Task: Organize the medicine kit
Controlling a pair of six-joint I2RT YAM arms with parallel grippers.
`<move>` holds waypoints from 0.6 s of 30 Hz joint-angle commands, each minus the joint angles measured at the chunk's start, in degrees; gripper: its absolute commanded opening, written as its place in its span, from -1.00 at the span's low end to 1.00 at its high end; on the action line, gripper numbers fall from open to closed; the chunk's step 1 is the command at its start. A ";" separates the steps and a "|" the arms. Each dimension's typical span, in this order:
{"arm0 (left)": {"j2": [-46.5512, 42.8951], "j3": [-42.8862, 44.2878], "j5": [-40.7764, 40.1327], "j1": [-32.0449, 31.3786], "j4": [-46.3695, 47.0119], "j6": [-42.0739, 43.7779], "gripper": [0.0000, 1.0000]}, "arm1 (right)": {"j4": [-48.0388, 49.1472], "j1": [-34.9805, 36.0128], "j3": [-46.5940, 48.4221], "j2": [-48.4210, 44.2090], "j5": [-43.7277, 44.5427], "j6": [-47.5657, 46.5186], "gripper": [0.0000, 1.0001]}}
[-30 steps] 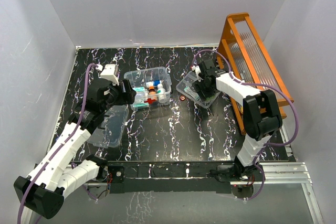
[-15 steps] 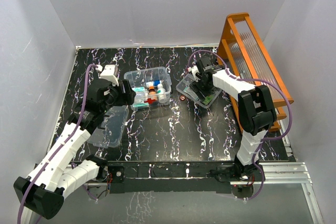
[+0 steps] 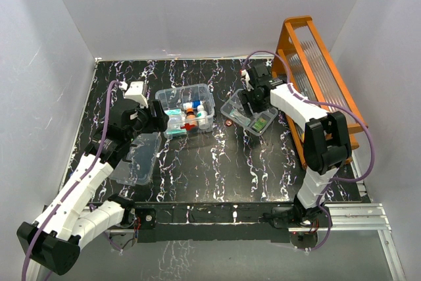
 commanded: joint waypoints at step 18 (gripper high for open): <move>-2.76 1.21 -0.74 0.28 -0.05 -2.11 0.47 | 14.24 11.89 -5.88 1.06 1.86 42.96 -0.03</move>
